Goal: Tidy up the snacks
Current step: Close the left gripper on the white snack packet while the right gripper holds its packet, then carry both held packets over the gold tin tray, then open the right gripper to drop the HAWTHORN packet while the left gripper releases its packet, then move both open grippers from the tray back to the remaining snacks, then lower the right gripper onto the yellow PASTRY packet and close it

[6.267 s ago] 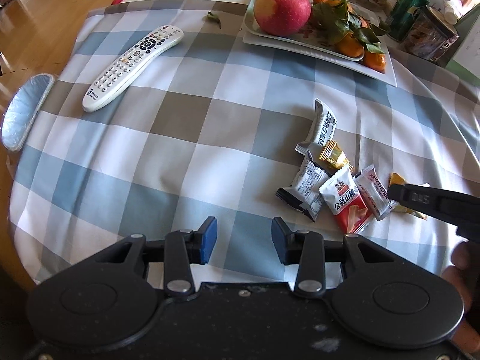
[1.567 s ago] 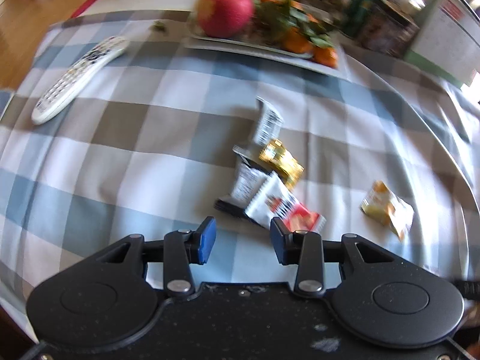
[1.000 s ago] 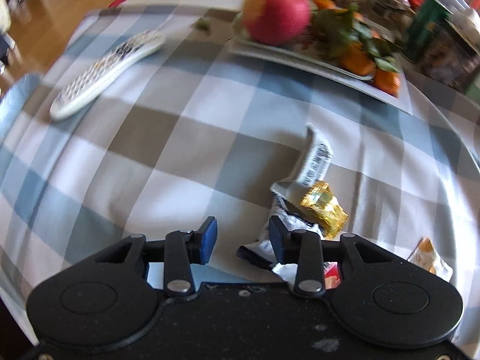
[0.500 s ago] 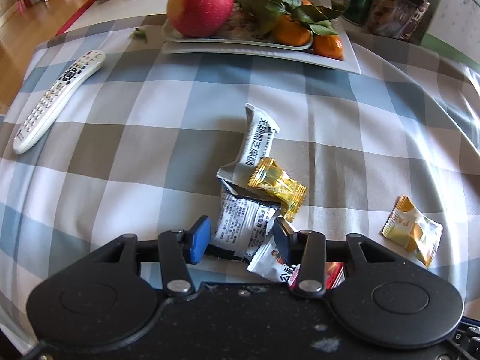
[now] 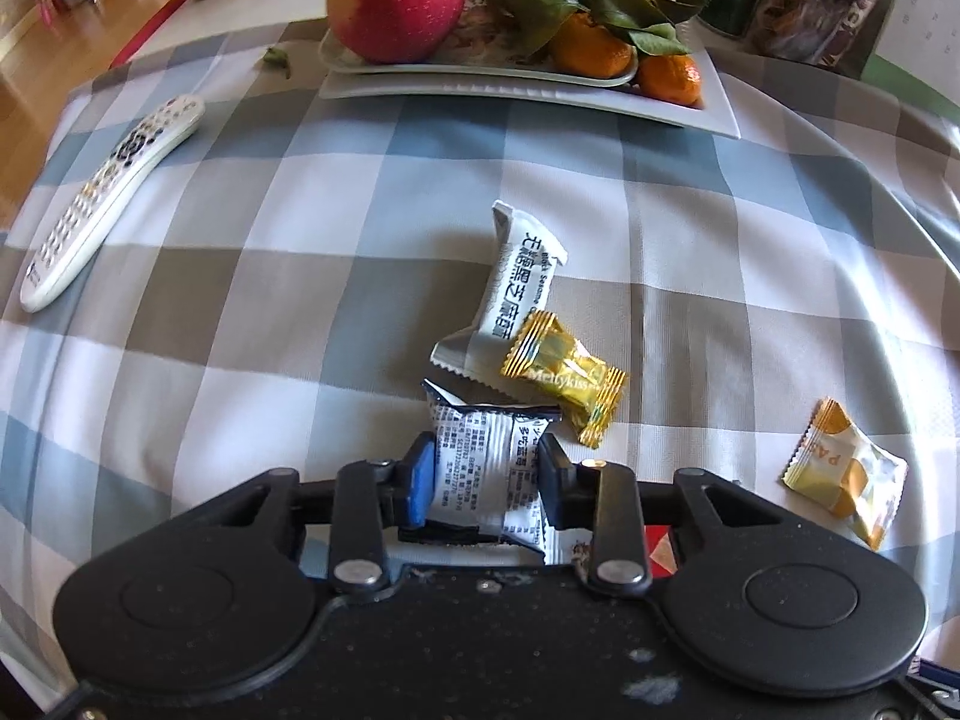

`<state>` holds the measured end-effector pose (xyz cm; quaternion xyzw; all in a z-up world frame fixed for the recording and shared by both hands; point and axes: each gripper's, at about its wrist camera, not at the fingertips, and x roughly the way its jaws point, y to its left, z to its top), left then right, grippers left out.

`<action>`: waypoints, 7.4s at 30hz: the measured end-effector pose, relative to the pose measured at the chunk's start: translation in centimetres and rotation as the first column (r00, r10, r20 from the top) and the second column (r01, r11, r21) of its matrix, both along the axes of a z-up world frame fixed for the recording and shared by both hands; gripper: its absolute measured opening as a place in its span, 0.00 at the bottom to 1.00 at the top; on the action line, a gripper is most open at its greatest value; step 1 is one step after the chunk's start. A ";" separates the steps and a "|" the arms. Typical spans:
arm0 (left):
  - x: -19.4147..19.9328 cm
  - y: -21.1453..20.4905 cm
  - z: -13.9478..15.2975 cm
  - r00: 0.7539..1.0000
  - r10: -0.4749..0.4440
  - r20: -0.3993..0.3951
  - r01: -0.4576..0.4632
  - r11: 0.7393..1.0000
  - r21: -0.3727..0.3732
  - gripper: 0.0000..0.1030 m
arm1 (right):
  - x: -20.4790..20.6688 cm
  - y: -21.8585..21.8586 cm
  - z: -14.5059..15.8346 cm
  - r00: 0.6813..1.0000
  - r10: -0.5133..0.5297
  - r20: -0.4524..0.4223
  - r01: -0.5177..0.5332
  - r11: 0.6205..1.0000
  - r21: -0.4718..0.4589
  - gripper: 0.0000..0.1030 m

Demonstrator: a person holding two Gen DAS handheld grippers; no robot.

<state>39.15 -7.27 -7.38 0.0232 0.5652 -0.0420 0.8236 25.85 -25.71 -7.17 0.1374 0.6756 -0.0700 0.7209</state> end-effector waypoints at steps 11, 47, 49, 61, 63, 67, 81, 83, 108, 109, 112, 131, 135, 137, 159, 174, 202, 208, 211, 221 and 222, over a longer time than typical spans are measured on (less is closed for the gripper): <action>-3.4 2.0 4.4 0.995 0.051 -0.087 -0.058 0.995 -0.084 0.33 | 0.3 -1.5 -1.0 0.994 -0.083 -0.072 0.088 0.994 0.071 0.28; -29.6 3.9 6.8 0.993 -0.016 -0.120 0.002 0.993 -0.116 0.33 | -14.6 2.6 5.6 0.956 0.106 0.274 -0.143 0.982 0.121 0.28; -30.0 3.7 6.7 0.994 -0.010 -0.107 0.000 0.995 -0.095 0.33 | -14.9 2.9 5.5 0.954 0.117 0.277 -0.155 0.981 0.119 0.28; -30.7 2.7 6.1 0.996 -0.014 -0.084 0.010 0.999 -0.043 0.34 | -15.3 4.6 5.3 0.943 0.213 0.257 -0.225 0.974 0.018 0.32; -30.7 2.6 6.1 0.997 -0.014 -0.078 0.011 0.999 -0.032 0.34 | -15.3 4.8 5.3 0.940 0.224 0.258 -0.235 0.972 0.013 0.33; -30.6 2.4 5.9 0.997 -0.012 -0.072 0.011 1.000 -0.012 0.34 | -15.3 5.1 5.4 0.936 0.248 0.249 -0.260 0.966 0.015 0.33; -30.7 2.3 5.6 0.998 -0.014 -0.062 0.016 1.000 0.020 0.34 | -15.3 5.6 5.1 0.935 0.271 0.229 -0.272 0.962 -0.028 0.33; -30.7 2.3 5.6 0.998 -0.012 -0.061 0.014 1.000 0.024 0.34 | -15.2 5.7 5.1 0.936 0.271 0.223 -0.271 0.962 -0.032 0.33; -29.1 3.1 5.4 0.999 -0.009 -0.045 0.012 0.998 0.064 0.34 | -15.1 5.7 4.8 0.944 0.250 0.214 -0.244 0.968 -0.052 0.33; -28.9 3.1 5.5 0.999 -0.010 -0.040 0.013 0.998 0.067 0.34 | -15.1 5.7 4.9 0.946 0.244 0.216 -0.237 0.970 -0.055 0.33; -28.4 3.2 5.8 1.000 -0.014 -0.026 0.016 0.997 0.073 0.34 | -14.9 5.5 4.8 0.955 0.224 0.195 -0.216 0.974 -0.062 0.33; -23.3 3.2 8.0 0.997 -0.052 0.064 0.045 0.994 0.099 0.34 | -11.2 3.7 7.7 0.918 0.104 0.383 -0.046 0.986 -0.158 0.31; -21.6 2.9 8.7 0.994 -0.064 0.092 0.053 0.992 0.111 0.34 | -8.8 4.3 7.6 0.913 0.172 0.370 -0.100 0.973 -0.207 0.31; -20.8 2.7 9.0 0.993 -0.068 0.101 0.057 0.992 0.111 0.34 | -7.8 4.7 7.3 0.908 0.217 0.359 -0.128 0.958 -0.255 0.31; -6.6 2.3 9.1 0.992 -0.046 0.122 0.038 0.997 0.070 0.34 | 4.8 -1.5 1.8 0.978 0.078 0.192 -0.066 0.995 -0.071 0.32; -4.3 4.5 5.2 0.997 0.029 -0.071 -0.030 0.999 -0.014 0.35 | 8.1 -1.8 -2.9 0.993 -0.028 0.119 0.042 0.992 -0.119 0.32; -4.5 4.7 4.9 0.996 0.033 -0.078 -0.032 0.999 0.014 0.35 | 5.6 1.8 -1.7 0.986 0.105 0.128 -0.106 0.994 -0.003 0.34; -4.5 4.8 4.9 0.996 0.037 -0.077 -0.036 0.999 0.015 0.35 | 5.4 3.5 -2.0 0.971 0.205 0.122 -0.191 0.975 -0.116 0.44; -4.5 4.9 5.0 0.996 0.039 -0.078 -0.038 0.999 0.014 0.35 | 5.3 3.7 -2.7 0.973 0.205 0.109 -0.192 0.974 -0.116 0.47; -4.5 4.9 5.0 0.996 0.031 -0.078 -0.032 1.000 0.000 0.35 | 5.4 4.0 -3.4 0.978 0.189 0.093 -0.177 0.976 -0.126 0.48; -4.4 5.0 5.0 0.996 0.031 -0.080 -0.032 0.999 -0.009 0.35 | 5.4 4.1 -3.4 0.977 0.192 0.094 -0.178 0.975 -0.136 0.47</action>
